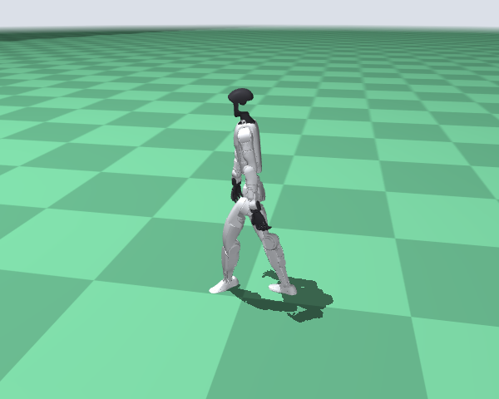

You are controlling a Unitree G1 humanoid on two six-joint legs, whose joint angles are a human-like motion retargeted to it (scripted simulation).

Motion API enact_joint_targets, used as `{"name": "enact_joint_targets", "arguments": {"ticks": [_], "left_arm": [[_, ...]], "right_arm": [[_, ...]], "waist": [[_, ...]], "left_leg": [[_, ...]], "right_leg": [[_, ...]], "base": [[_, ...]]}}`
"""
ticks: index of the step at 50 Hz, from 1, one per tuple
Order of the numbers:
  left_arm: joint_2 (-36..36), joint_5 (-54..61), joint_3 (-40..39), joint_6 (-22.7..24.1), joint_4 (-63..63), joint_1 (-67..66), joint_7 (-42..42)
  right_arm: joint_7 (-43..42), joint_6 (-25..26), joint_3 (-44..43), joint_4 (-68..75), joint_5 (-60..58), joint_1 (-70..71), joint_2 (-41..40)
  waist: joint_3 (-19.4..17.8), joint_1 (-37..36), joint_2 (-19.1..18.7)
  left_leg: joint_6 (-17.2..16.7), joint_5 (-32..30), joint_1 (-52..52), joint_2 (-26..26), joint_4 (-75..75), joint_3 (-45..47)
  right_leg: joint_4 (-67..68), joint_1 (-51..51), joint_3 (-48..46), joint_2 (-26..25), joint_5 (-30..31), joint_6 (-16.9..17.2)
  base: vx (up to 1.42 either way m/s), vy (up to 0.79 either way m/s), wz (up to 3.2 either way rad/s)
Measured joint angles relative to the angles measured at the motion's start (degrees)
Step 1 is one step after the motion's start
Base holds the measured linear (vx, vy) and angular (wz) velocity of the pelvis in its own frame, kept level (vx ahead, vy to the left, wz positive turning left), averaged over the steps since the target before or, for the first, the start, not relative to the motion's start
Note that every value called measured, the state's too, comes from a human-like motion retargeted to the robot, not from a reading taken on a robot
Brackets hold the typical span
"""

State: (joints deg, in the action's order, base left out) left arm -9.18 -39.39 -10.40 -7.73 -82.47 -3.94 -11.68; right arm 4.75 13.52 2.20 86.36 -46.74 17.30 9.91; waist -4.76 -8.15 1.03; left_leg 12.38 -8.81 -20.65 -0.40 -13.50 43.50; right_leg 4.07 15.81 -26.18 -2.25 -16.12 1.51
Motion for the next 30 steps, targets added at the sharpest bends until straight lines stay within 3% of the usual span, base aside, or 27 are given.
{"name": "enact_joint_targets", "arguments": {"ticks": [3,6,8,10,12,14,19,23,25,27,30], "left_arm": [[0.14,-2.47,0.82,1.1,0.13,-1.09,0.26],[-0.08,-3.71,1.62,0.14,0.04,-0.39,0.19],[-0.23,-3.78,3.49,-0.28,0.83,0.54,-0.75],[-0.32,-3.24,5.11,0.09,2.44,2.02,-0.64],[-0.18,-2.29,6.06,0.6,4.7,3.72,1.6],[0.4,-0.55,7.22,1.06,6.95,5.63,3.9],[2.07,3.61,8.72,3.68,12.48,9.23,4.72],[2.9,6.0,10.3,5.54,15.33,11.45,2.95],[3.11,5.98,11.23,5.66,16.09,12.0,2.53],[3.21,5.29,11.84,5.52,16.39,11.77,2.7],[2.9,4.23,10.82,4.59,16.0,10.98,3.44]], "right_arm": [[-0.87,0.28,0.22,0.31,0.09,-2.12,-0.85],[-3.88,3.66,4.39,-0.52,-2.68,-4.46,-0.94],[-3.78,5.39,7.23,-2.83,-6.73,-6.86,0.19],[-3.78,6.95,8.36,-5.91,-11.28,-9.26,1.8],[-5.63,8.06,7.0,-7.41,-12.89,-11.12,2.35],[-7.15,8.72,4.25,-6.96,-10.33,-12.59,2.12],[-3.47,8.26,-2.85,0.08,3.11,-14.02,0.09],[1.57,8.2,-4.61,4.54,7.38,-14.26,-0.1],[2.18,8.05,-4.39,5.69,7.36,-14.94,-0.03],[1.9,7.84,-4.08,6.51,7.0,-15.82,-0.02],[1.85,7.71,-3.82,7.81,7.1,-15.84,-0.3]], "waist": [[1.94,-2.13,0.46],[1.34,-3.0,-0.92],[1.45,-3.39,-3.31],[1.67,-3.31,-5.24],[1.02,-2.45,-6.35],[0.64,-0.84,-6.07],[0.3,4.41,-4.24],[-0.89,7.06,-1.94],[-1.55,7.79,-0.41],[-2.0,8.37,0.33],[-2.89,7.98,1.77]], "left_leg": [[2.62,7.87,-2.73,-1.05,-6.58,-13.44],[2.62,12.32,2.43,2.89,-8.39,-11.76],[2.62,13.52,4.45,3.55,-8.12,-15.62],[2.62,14.09,5.67,3.91,-7.77,-18.23],[2.62,14.09,7.12,3.28,-6.91,-21.11],[2.62,13.21,8.13,0.74,-4.95,-25.04],[2.62,11.24,9.97,-5.3,-1.36,-35.73],[2.37,11.13,10.55,-9.45,-1.47,-43.91],[2.14,11.43,11.06,-11.73,-1.82,-47.8],[1.47,12.09,11.19,-13.52,-2.93,-52.63],[0.39,13.64,10.73,-16.16,-4.93,-58.93]], "right_leg": [[5.76,0.31,0.82,1.05,8.32,5.92],[16.81,-1.53,0.56,0.81,24.81,9.98],[26.4,-4.28,-2.64,0.52,31.53,12.19],[37.23,-7.56,-8.54,4.1,28.72,9.67],[44.76,-11.54,-11.55,8.41,23.68,4.96],[47.6,-17.15,-10.69,11.53,21.26,3.91],[38.44,-28.6,-4.54,15.17,16.0,1.2],[25.48,-34.38,10.45,15.04,12.23,-2.4],[19.44,-35.27,26.02,12.28,12.05,-0.05],[14.68,-34.06,38.78,10.08,12.37,4.87],[10.1,-31.61,38.53,11.76,15.1,10.85]], "base": [[0.81,0.08,-0.11],[0.56,-0.02,0.31],[0.74,0.2,1.17],[0.52,0.19,1.44],[0.32,0.08,1.84],[0.29,0.01,2.35],[0.29,-0.11,2.82],[0.24,-0.27,2.78],[0.22,-0.34,2.82],[0.21,-0.39,2.89],[0.11,-0.45,2.49]]}}
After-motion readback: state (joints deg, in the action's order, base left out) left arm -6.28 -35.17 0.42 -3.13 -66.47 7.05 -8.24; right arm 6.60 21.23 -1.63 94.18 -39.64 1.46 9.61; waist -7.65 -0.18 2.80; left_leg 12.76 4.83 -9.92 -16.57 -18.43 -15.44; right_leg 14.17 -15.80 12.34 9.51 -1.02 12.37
